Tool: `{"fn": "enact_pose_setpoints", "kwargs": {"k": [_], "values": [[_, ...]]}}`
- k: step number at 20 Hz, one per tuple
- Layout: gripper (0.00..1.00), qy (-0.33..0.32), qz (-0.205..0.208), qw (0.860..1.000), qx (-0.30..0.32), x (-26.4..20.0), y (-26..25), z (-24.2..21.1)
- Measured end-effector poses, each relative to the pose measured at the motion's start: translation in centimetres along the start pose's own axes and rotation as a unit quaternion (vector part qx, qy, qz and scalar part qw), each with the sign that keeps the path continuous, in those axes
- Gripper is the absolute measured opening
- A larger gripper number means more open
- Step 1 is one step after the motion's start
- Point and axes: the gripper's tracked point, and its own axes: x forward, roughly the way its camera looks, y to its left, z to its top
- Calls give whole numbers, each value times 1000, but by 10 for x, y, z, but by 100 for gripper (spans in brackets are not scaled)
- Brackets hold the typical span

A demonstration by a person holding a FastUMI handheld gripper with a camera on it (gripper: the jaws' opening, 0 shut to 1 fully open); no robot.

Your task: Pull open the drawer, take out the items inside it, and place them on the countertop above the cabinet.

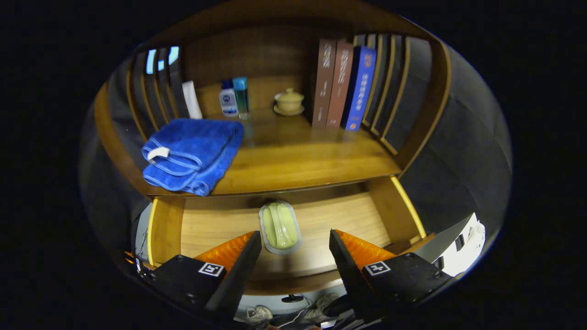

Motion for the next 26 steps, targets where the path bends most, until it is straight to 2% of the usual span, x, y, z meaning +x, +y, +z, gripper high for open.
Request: {"fn": "enact_pose_setpoints", "kwargs": {"k": [1,4,7,11,13,15,16,20,26], "values": [[95,19,9,1000,-9,16,5,-2],[86,57,23,997,-44,59,19,-19],[68,74,34,996,-46,84,19,-24],[66,79,57,995,-9,93,20,-27],[29,88,50,995,-21,110,14,-33],[29,91,55,994,-31,109,15,-40],[21,96,54,993,-31,103,16,-37],[21,98,50,994,-27,80,14,-35],[21,108,33,993,-37,20,10,-34]]}}
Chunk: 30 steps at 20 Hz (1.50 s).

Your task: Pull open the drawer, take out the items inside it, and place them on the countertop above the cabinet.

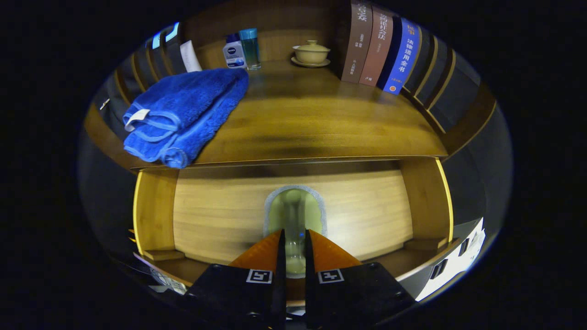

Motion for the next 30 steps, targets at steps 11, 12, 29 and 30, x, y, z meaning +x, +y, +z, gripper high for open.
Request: {"fn": "enact_pose_setpoints", "kwargs": {"k": [11,12,29,30], "values": [[21,-64,0,998,8,-89,-1,57],[21,-62,1,998,7,-87,-2,65],[21,-2,39,999,7,35,-2,192],[21,-4,40,999,5,37,-1,194]]}}
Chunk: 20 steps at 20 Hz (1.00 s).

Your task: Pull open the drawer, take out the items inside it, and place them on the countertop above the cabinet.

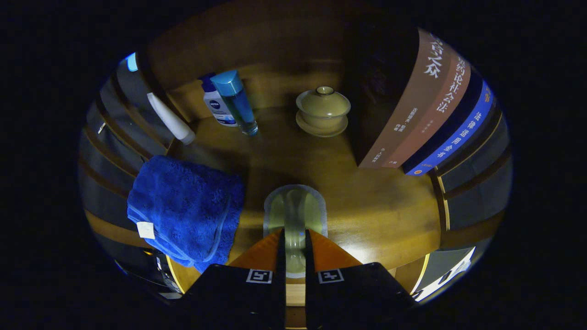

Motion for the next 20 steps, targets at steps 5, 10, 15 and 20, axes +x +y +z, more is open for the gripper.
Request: {"fn": "enact_pose_setpoints", "kwargs": {"k": [5,10,15,20], "values": [[30,-13,6,999,-31,-4,6,6],[98,-39,4,999,-38,-20,11,5],[100,-105,-5,994,-38,-57,16,-8],[99,-214,-28,975,-51,-114,18,-30]]}}
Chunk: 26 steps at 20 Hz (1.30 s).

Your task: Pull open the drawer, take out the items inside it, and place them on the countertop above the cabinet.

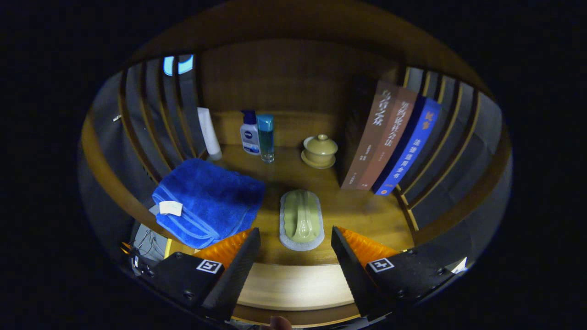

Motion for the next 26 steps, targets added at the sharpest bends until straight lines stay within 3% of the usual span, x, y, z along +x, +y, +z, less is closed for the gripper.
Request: {"fn": "enact_pose_setpoints", "kwargs": {"k": [3,7,13,16,19,26], "values": [[99,-90,-8,996,12,-48,2,2],[99,-210,-10,977,42,-124,0,-10],[99,-320,-16,947,21,-198,0,-83],[98,-327,-23,945,22,-203,-2,-140],[99,-307,-25,951,36,-184,-3,-195],[99,-279,-18,960,37,-124,1,-259]]}}
